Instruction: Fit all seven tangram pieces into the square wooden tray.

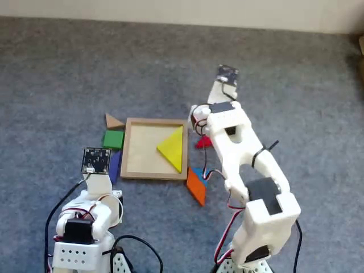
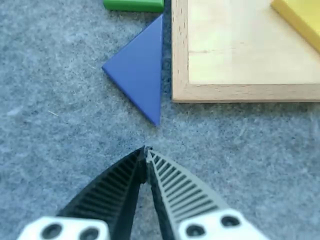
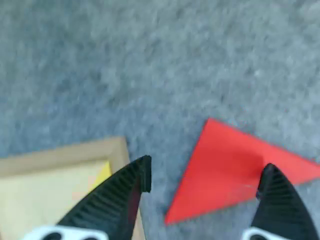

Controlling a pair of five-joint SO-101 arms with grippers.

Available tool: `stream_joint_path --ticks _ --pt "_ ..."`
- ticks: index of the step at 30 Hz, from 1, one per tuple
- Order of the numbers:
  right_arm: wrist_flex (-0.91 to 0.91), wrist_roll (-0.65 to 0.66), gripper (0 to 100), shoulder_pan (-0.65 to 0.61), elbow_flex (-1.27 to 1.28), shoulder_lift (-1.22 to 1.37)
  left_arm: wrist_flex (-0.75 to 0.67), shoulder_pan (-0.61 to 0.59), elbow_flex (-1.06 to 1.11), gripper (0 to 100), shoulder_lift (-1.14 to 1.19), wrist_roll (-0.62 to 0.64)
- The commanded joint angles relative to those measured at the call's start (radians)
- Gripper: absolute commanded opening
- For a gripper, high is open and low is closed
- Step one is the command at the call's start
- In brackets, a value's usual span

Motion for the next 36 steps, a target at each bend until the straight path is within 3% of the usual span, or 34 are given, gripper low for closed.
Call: stream_joint_path --ticks 1,9,15,26,36 --pt "-0.111 -0.014 32.4 0.031 -0.067 0.001 0.003 -0.015 0.021 0 -0.019 0.000" --pt "-0.185 0.006 32.4 0.031 -0.117 0.124 0.003 -0.015 0.021 0 -0.019 0.000" --pt "-0.008 0.247 32.4 0.042 -0.159 0.183 0.003 -0.015 0.021 0 -0.019 0.000" --pt "0.314 0.514 32.4 0.044 -0.159 0.116 0.003 -0.015 0.021 0 -0.019 0.000" --pt "0.426 0.835 32.4 0.137 -0.151 0.041 0.003 -0.015 0.021 0 -0.019 0.000"
